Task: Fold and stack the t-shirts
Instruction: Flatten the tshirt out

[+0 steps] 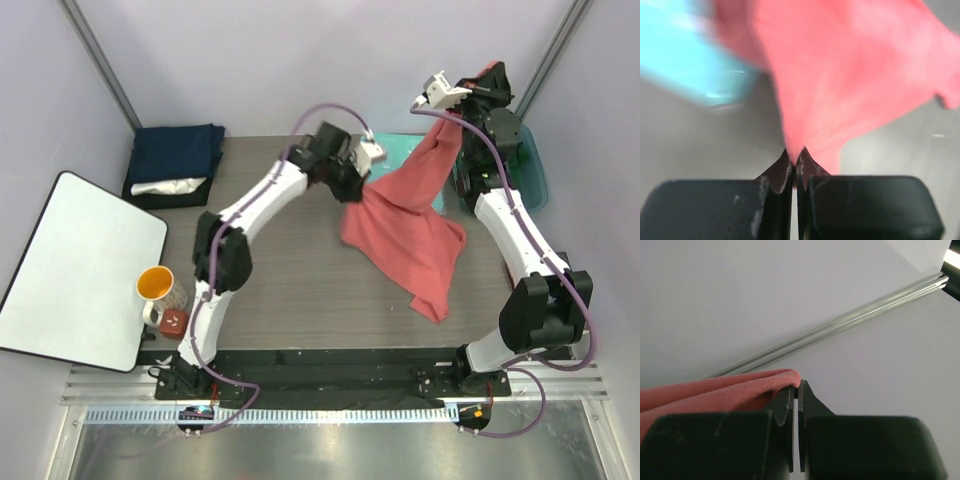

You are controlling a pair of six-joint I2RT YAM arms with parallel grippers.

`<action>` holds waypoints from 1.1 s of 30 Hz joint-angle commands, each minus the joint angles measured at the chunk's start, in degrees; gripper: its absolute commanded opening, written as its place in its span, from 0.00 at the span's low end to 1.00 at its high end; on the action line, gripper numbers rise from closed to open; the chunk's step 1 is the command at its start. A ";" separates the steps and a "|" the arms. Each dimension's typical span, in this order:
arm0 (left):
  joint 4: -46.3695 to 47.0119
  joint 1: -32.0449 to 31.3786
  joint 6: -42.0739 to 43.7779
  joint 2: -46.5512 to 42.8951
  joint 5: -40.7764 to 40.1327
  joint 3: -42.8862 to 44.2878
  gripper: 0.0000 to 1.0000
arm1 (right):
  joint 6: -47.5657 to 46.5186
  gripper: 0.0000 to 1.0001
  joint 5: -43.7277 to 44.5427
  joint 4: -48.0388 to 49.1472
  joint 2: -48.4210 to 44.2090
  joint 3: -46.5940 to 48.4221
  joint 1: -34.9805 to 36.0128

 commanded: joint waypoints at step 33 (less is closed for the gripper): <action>9.22 6.30 56.57 -78.12 -36.02 -28.59 0.00 | 10.59 0.01 -17.76 -60.23 -35.09 16.97 -0.66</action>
